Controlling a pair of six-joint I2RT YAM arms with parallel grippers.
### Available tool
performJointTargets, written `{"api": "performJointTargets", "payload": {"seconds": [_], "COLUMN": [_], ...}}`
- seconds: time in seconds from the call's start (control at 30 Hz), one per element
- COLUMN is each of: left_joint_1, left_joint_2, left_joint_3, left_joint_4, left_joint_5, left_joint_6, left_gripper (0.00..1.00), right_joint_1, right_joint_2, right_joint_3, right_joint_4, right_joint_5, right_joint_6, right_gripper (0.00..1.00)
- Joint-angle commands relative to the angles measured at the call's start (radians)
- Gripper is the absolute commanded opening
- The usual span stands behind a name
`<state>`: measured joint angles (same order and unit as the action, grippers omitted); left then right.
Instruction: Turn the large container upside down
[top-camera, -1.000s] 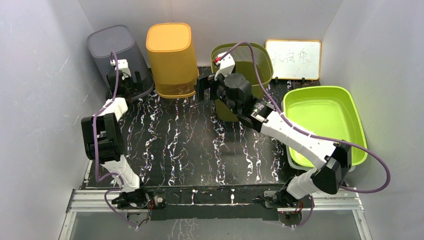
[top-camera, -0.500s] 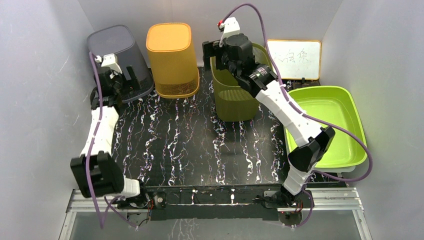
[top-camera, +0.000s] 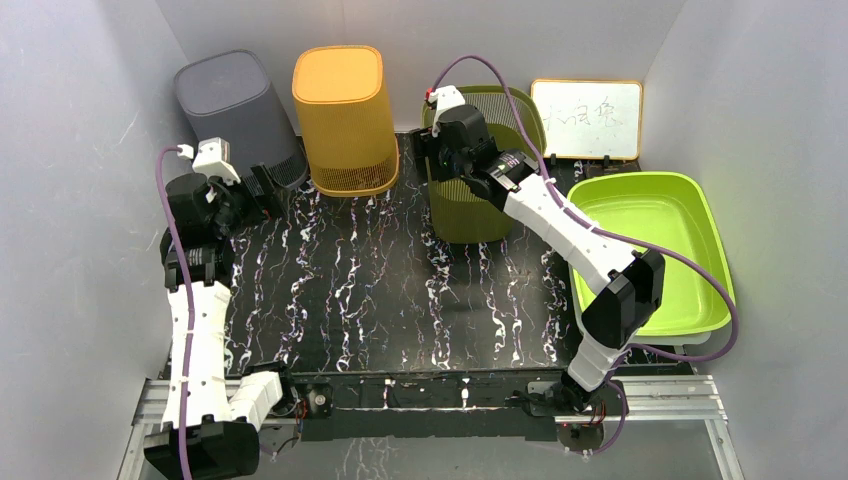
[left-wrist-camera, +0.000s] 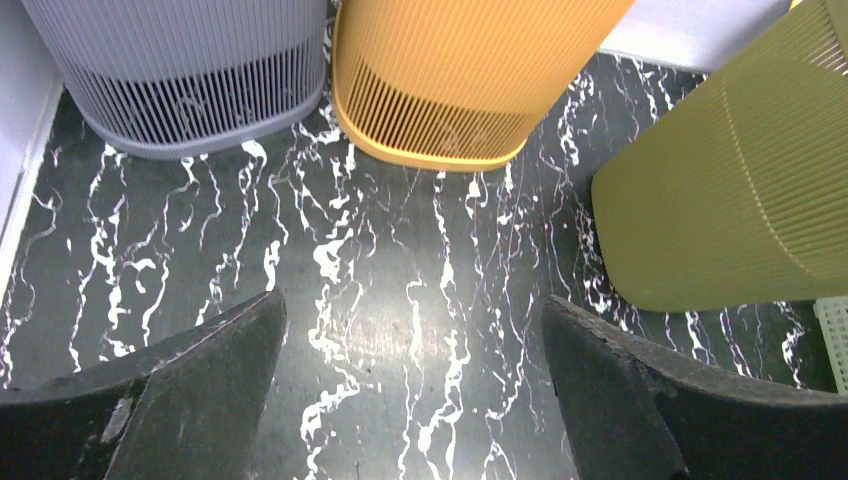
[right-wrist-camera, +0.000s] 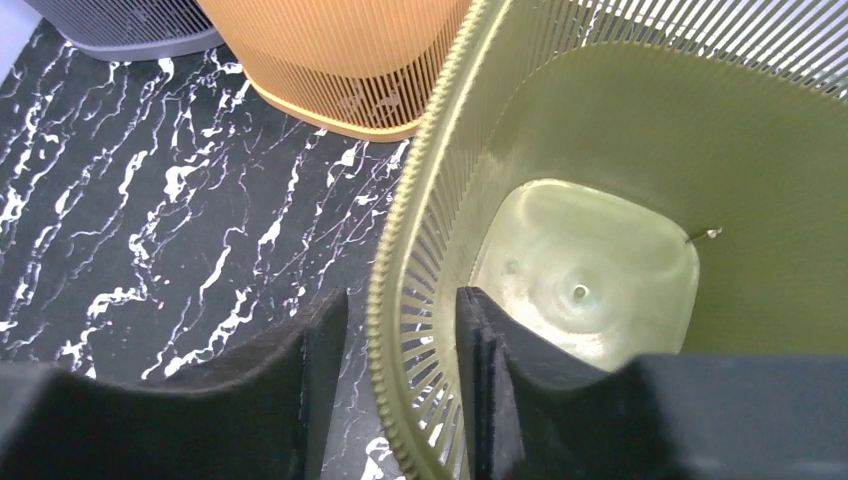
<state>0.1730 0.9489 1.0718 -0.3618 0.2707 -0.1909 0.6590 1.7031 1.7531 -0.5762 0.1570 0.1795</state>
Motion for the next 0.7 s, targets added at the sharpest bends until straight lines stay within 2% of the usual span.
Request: {"api": "performJointTargets", "payload": {"seconds": [0.0, 0.07, 0.13, 0.17, 0.33, 0.53, 0.67], "left_joint_1": [0.001, 0.001, 0.001, 0.001, 0.001, 0.001, -0.034], "left_joint_2": [-0.045, -0.055, -0.062, -0.067, -0.051, -0.021, -0.004], "left_joint_3": [-0.018, -0.003, 0.019, 0.03, 0.155, 0.414, 0.536], "left_joint_4": [-0.077, -0.101, -0.116, -0.123, -0.21, -0.318, -0.347], "left_joint_5": [0.031, 0.024, 0.018, 0.016, 0.02, 0.053, 0.071], "left_joint_6": [0.001, 0.008, 0.01, 0.009, 0.002, -0.019, -0.057], "left_gripper": [0.98, 0.98, 0.98, 0.98, 0.98, 0.98, 0.99], "right_joint_1": [-0.002, -0.002, -0.003, -0.003, -0.003, -0.003, -0.001], "right_joint_2": [-0.028, -0.027, -0.03, -0.034, -0.095, -0.239, -0.347], "right_joint_3": [-0.008, -0.005, -0.001, 0.002, 0.01, 0.041, -0.06], "right_joint_4": [0.022, 0.017, 0.01, 0.007, 0.034, 0.124, 0.333], "right_joint_5": [0.007, 0.013, 0.023, 0.028, -0.012, -0.159, -0.303], "right_joint_6": [0.007, 0.004, 0.003, 0.005, 0.057, 0.177, 0.324], "right_gripper": [0.32, 0.24, 0.06, 0.0, 0.0, 0.0, 0.0]}}
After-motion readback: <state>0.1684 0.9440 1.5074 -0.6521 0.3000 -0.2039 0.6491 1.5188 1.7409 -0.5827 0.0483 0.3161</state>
